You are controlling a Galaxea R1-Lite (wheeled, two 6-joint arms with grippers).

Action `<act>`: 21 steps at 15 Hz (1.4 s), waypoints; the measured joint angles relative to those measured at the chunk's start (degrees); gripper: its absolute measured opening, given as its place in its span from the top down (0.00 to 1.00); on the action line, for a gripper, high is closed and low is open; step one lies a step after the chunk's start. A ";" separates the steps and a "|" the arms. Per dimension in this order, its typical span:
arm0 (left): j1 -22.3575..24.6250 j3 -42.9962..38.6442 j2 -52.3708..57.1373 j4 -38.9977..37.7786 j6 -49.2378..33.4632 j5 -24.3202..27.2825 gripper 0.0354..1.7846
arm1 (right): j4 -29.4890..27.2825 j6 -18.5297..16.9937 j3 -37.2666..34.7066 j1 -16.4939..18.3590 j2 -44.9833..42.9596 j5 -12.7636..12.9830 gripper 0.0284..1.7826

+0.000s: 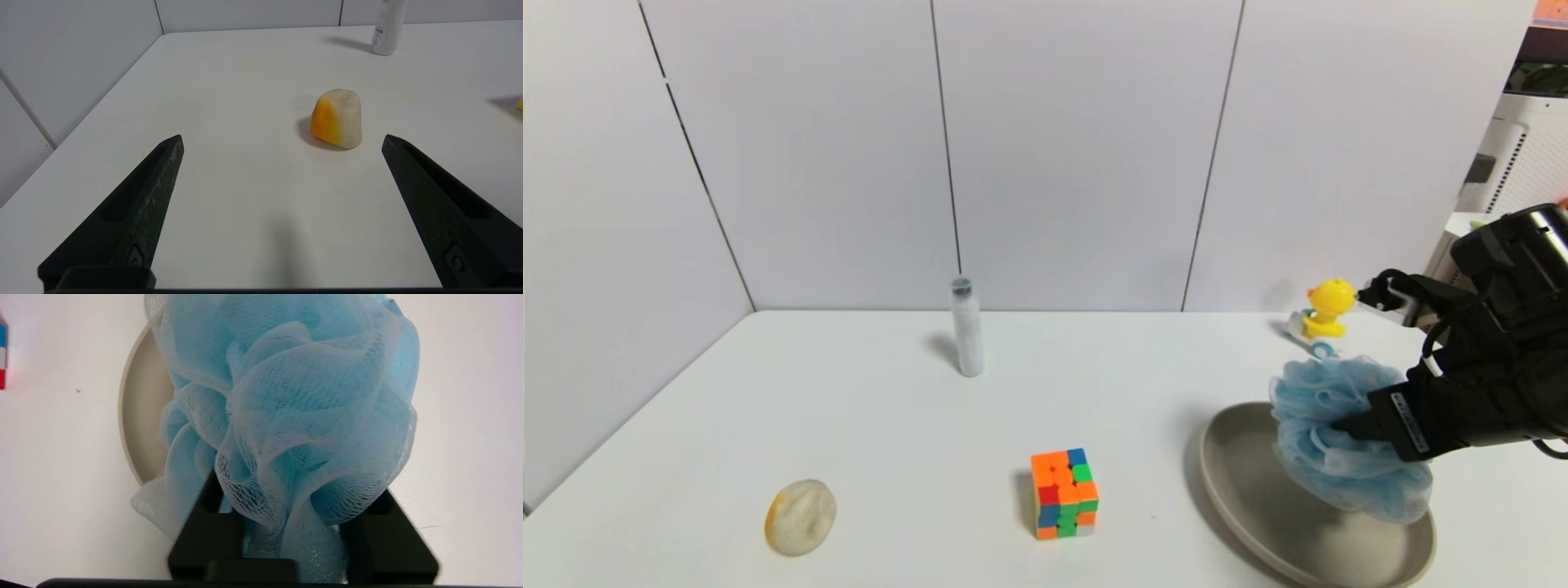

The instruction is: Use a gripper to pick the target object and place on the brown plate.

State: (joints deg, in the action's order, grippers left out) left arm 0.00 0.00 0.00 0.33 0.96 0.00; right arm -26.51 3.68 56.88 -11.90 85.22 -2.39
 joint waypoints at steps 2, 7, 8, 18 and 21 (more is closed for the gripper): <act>0.00 0.00 0.00 0.02 -0.02 0.00 0.02 | 4.94 0.67 -3.08 -0.66 -1.27 -0.41 0.48; 0.00 0.00 0.00 0.02 0.00 -0.02 0.02 | 5.27 0.76 -5.47 -0.74 -2.21 0.16 0.27; 0.00 0.00 0.00 0.00 0.00 -0.02 0.02 | 5.24 0.67 -5.56 -0.44 -2.95 0.24 0.24; 0.00 0.00 0.00 0.02 -0.02 0.00 0.02 | 7.19 0.91 -16.20 5.21 -35.36 4.82 0.10; 0.00 0.00 0.00 0.00 0.00 -0.05 0.02 | 12.39 1.02 -31.03 6.23 -51.88 4.95 0.08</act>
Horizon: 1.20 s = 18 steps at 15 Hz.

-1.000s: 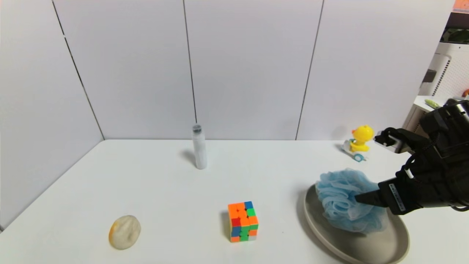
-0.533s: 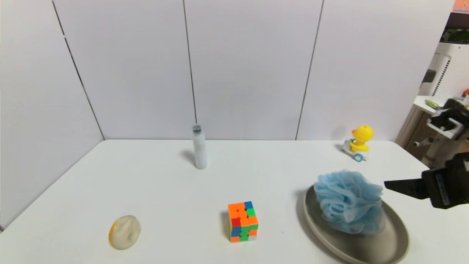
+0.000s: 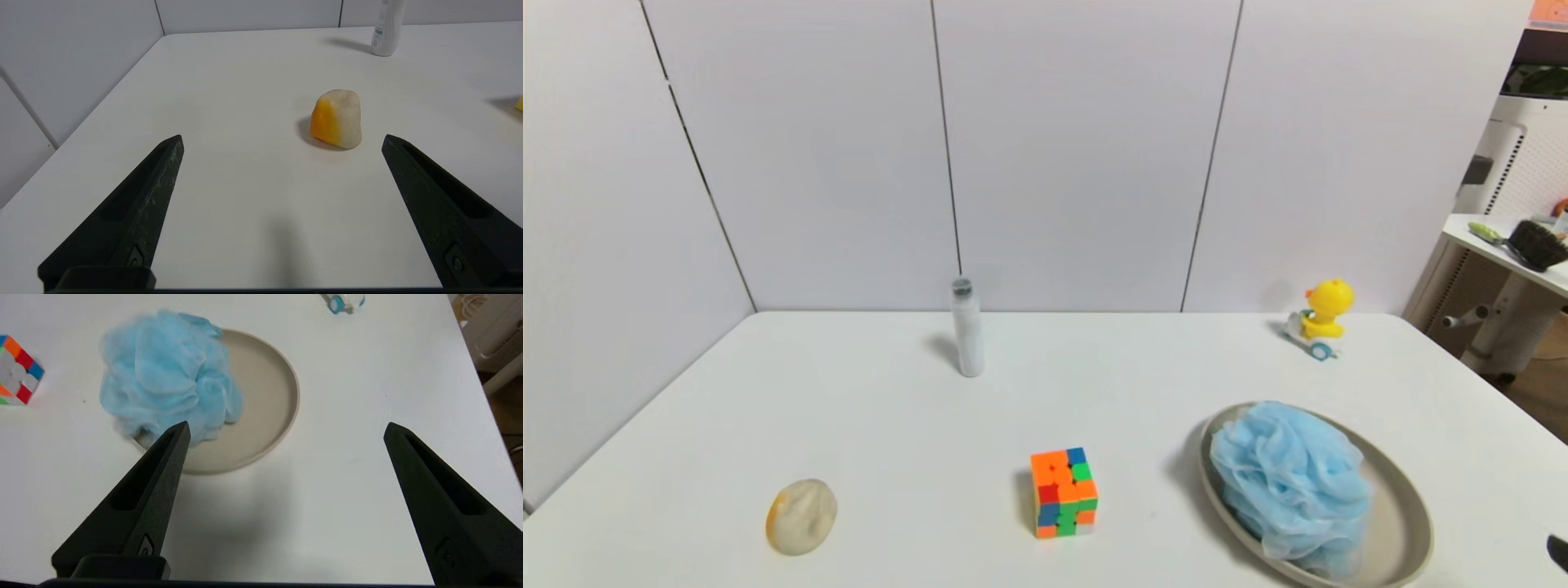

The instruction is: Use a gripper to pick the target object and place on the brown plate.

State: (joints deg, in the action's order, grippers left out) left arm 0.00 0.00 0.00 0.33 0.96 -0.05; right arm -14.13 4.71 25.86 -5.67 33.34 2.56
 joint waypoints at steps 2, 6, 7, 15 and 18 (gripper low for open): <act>0.00 0.00 0.00 0.00 0.00 0.00 0.02 | 6.45 -0.07 -11.45 0.83 -8.13 0.52 0.07; 0.00 0.00 0.00 0.00 -0.02 0.02 0.02 | 18.62 -1.18 -24.73 2.95 -16.66 -1.62 0.06; 0.00 0.00 0.00 0.00 -0.02 0.00 0.02 | 16.69 -1.10 -25.23 4.13 -18.85 -2.74 0.06; 0.00 0.00 0.00 0.00 -0.11 0.02 0.02 | 13.89 -2.34 -25.78 5.74 -32.74 -3.71 0.05; 0.00 0.00 0.00 0.00 -0.11 -0.02 0.02 | 13.97 -4.19 -25.81 5.77 -33.39 -2.56 0.05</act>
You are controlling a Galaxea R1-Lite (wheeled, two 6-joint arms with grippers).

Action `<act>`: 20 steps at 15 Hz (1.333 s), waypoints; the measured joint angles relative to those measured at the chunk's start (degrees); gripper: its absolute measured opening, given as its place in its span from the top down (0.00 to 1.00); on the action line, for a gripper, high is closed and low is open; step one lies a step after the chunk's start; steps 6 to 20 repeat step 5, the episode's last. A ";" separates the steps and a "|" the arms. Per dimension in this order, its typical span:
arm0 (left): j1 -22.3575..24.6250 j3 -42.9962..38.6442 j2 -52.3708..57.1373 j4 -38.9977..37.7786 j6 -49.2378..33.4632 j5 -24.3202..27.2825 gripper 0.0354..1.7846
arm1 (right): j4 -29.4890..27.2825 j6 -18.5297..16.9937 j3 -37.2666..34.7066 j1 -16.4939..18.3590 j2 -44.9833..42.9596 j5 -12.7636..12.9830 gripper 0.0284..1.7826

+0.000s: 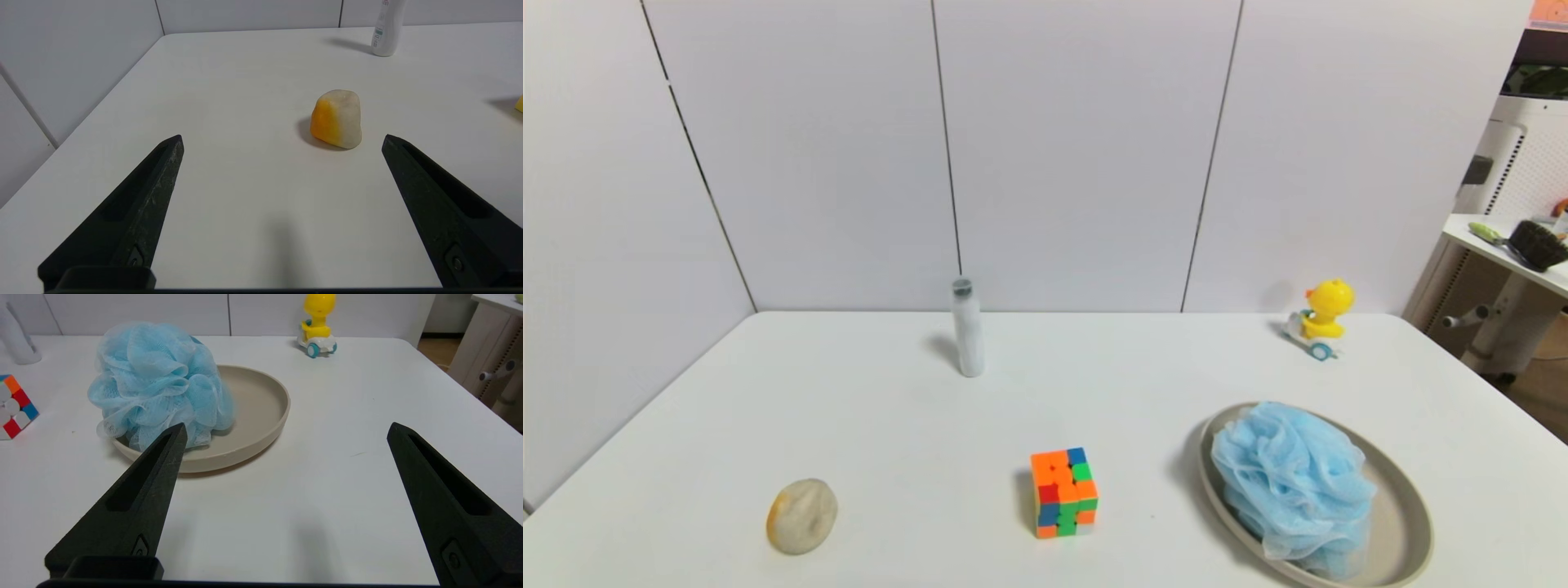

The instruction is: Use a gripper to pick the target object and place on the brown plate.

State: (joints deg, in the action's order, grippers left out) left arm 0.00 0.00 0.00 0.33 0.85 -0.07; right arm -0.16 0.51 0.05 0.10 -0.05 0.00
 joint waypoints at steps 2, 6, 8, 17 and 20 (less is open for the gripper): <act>0.00 0.00 0.00 0.00 -0.04 0.02 0.02 | -0.09 -0.29 0.00 0.00 -0.06 0.05 0.05; 0.00 0.00 0.00 0.00 -0.01 0.00 0.02 | 0.02 2.79 0.02 0.00 -0.06 -0.62 0.05; 0.00 0.00 0.00 0.00 -0.01 0.00 0.02 | 0.02 2.79 0.02 0.00 -0.06 -0.62 0.05; 0.00 0.00 0.00 0.00 -0.01 0.00 0.02 | 0.02 2.79 0.02 0.00 -0.06 -0.62 0.05; 0.00 0.00 0.00 0.00 -0.01 0.00 0.02 | 0.02 2.79 0.02 0.00 -0.06 -0.62 0.05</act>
